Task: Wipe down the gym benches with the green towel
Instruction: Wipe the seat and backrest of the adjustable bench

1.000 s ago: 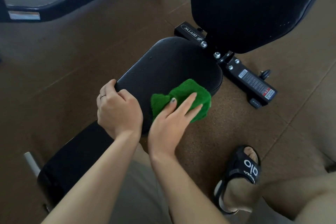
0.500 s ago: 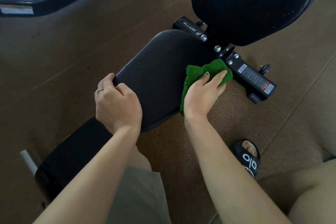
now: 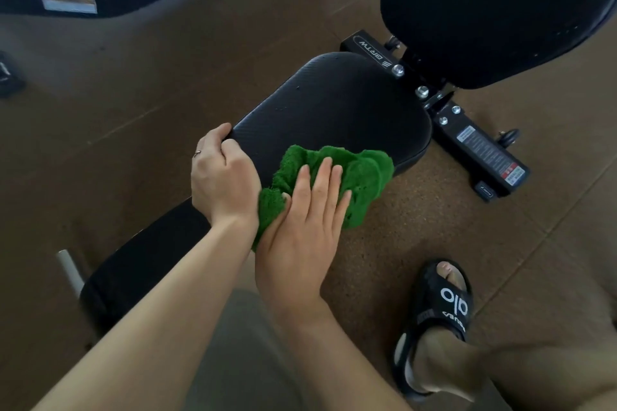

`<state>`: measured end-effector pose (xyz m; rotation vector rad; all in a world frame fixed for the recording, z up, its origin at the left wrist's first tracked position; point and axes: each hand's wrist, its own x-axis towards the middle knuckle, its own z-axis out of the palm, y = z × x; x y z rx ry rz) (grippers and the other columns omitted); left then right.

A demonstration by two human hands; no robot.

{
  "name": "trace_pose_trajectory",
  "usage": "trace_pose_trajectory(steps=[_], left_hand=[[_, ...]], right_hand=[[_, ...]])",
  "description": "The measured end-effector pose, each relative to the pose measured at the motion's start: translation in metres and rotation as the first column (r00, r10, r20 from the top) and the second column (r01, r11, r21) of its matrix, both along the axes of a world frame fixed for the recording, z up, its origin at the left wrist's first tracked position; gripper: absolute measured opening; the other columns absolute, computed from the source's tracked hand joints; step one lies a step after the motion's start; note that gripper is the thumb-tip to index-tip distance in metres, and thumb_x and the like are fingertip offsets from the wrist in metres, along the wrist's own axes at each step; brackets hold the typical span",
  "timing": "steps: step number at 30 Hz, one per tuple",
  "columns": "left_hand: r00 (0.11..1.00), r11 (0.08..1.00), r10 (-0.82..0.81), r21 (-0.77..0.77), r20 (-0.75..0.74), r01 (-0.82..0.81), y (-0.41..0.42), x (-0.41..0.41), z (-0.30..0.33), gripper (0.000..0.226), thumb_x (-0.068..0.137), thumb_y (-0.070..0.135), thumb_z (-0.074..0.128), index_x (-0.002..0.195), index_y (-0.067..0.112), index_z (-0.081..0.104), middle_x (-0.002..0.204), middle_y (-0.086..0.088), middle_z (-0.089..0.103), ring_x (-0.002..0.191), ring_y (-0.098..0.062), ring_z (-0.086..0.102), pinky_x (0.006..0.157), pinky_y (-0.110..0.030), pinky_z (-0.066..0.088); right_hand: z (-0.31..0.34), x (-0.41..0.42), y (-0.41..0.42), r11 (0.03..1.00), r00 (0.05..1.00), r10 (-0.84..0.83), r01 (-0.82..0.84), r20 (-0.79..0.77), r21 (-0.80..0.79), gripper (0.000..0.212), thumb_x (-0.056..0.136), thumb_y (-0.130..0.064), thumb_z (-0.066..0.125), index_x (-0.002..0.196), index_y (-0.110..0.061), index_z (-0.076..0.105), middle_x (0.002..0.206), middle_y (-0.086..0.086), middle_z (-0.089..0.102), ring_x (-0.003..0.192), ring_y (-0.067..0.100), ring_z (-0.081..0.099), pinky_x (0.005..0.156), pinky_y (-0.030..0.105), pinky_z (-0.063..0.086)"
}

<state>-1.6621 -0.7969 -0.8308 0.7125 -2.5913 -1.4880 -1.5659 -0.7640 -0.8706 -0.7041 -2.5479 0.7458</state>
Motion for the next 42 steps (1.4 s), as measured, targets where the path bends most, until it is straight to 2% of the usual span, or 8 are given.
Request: trace_pose_trajectory(steps=[5, 9, 14, 22, 29, 32, 38, 42], left_hand=[[0.999, 0.999, -0.017, 0.037, -0.029, 0.018, -0.001, 0.004, 0.001, 0.046, 0.1, 0.024, 0.035, 0.136, 0.032, 0.063, 0.139, 0.012, 0.061, 0.126, -0.01, 0.052, 0.096, -0.028, 0.035], [0.999, 1.0, 0.007, 0.009, -0.041, -0.006, 0.003, 0.007, 0.001, 0.047, 0.101, 0.024, 0.033, 0.135, 0.032, 0.064, 0.138, 0.013, 0.061, 0.126, -0.01, 0.053, 0.097, -0.029, 0.037], [0.997, 0.998, -0.002, -0.069, -0.073, -0.003, 0.006, 0.006, 0.0, 0.046, 0.101, 0.023, 0.034, 0.136, 0.028, 0.064, 0.138, 0.013, 0.061, 0.125, -0.012, 0.054, 0.094, -0.03, 0.038], [0.997, 0.984, -0.03, -0.179, -0.069, 0.018, 0.006, 0.007, 0.001, 0.042, 0.104, 0.013, 0.039, 0.139, 0.022, 0.062, 0.139, 0.006, 0.062, 0.127, -0.015, 0.056, 0.088, -0.025, 0.036], [0.998, 0.974, -0.028, -0.228, -0.064, 0.012, 0.006, 0.007, -0.001, 0.042, 0.104, 0.014, 0.039, 0.137, 0.023, 0.062, 0.137, 0.005, 0.063, 0.126, -0.018, 0.056, 0.087, -0.028, 0.037], [0.998, 0.97, -0.03, -0.241, -0.061, 0.014, 0.008, 0.006, -0.001, 0.042, 0.104, 0.013, 0.039, 0.138, 0.024, 0.062, 0.138, 0.007, 0.062, 0.127, -0.018, 0.056, 0.089, -0.029, 0.037], [0.998, 0.966, -0.02, -0.258, -0.066, 0.002, 0.009, 0.005, 0.0, 0.043, 0.102, 0.012, 0.039, 0.137, 0.023, 0.063, 0.138, 0.007, 0.063, 0.126, -0.017, 0.056, 0.091, -0.031, 0.039], [0.998, 0.963, -0.02, -0.27, -0.058, 0.004, 0.01, 0.006, 0.0, 0.042, 0.104, 0.013, 0.039, 0.138, 0.023, 0.062, 0.138, 0.006, 0.063, 0.125, -0.016, 0.057, 0.089, -0.028, 0.038]], right_hand=[[0.023, -0.034, 0.067, 0.945, 0.938, 0.268, -0.3, 0.22, 0.129, 0.057, 0.109, -0.035, 0.019, 0.159, -0.017, 0.042, 0.169, 0.014, 0.03, 0.159, 0.028, 0.022, 0.13, 0.049, 0.013], [0.03, -0.111, 0.129, 0.946, 0.852, 0.272, -0.323, 0.447, 0.041, 0.058, 0.112, -0.041, 0.012, 0.167, -0.024, 0.016, 0.175, 0.008, 0.003, 0.162, 0.023, -0.001, 0.131, 0.044, -0.002], [0.032, -0.179, 0.137, 0.952, 0.829, 0.237, -0.303, 0.506, 0.05, 0.06, 0.112, -0.043, 0.011, 0.167, -0.021, 0.01, 0.175, 0.011, -0.002, 0.162, 0.026, -0.006, 0.13, 0.048, -0.005], [0.04, -0.076, 0.071, 0.828, 0.762, 0.498, -0.559, 0.413, 0.033, 0.063, 0.106, -0.047, 0.013, 0.166, -0.029, 0.021, 0.175, 0.001, 0.009, 0.162, 0.018, 0.001, 0.131, 0.045, -0.004], [0.043, -0.16, 0.084, 0.641, 0.565, 0.691, -0.767, 0.45, -0.021, 0.05, 0.111, -0.042, 0.025, 0.156, -0.03, 0.045, 0.167, -0.005, 0.036, 0.159, 0.016, 0.018, 0.13, 0.044, 0.0], [0.044, -0.201, 0.089, 0.647, 0.555, 0.614, -0.761, 0.561, 0.044, 0.055, 0.111, -0.042, 0.021, 0.14, -0.02, 0.062, 0.149, 0.006, 0.059, 0.144, 0.025, 0.043, 0.128, 0.044, 0.01], [0.04, -0.218, 0.172, 0.856, 0.774, 0.405, -0.508, 0.487, 0.096, 0.053, 0.112, -0.045, 0.02, 0.143, -0.02, 0.054, 0.147, 0.012, 0.056, 0.138, 0.031, 0.046, 0.115, 0.043, 0.031], [0.034, -0.203, 0.207, 0.961, 0.821, 0.232, -0.275, 0.522, 0.007, 0.054, 0.112, -0.045, 0.018, 0.148, -0.017, 0.046, 0.146, 0.019, 0.053, 0.134, 0.04, 0.049, 0.106, 0.048, 0.038]])
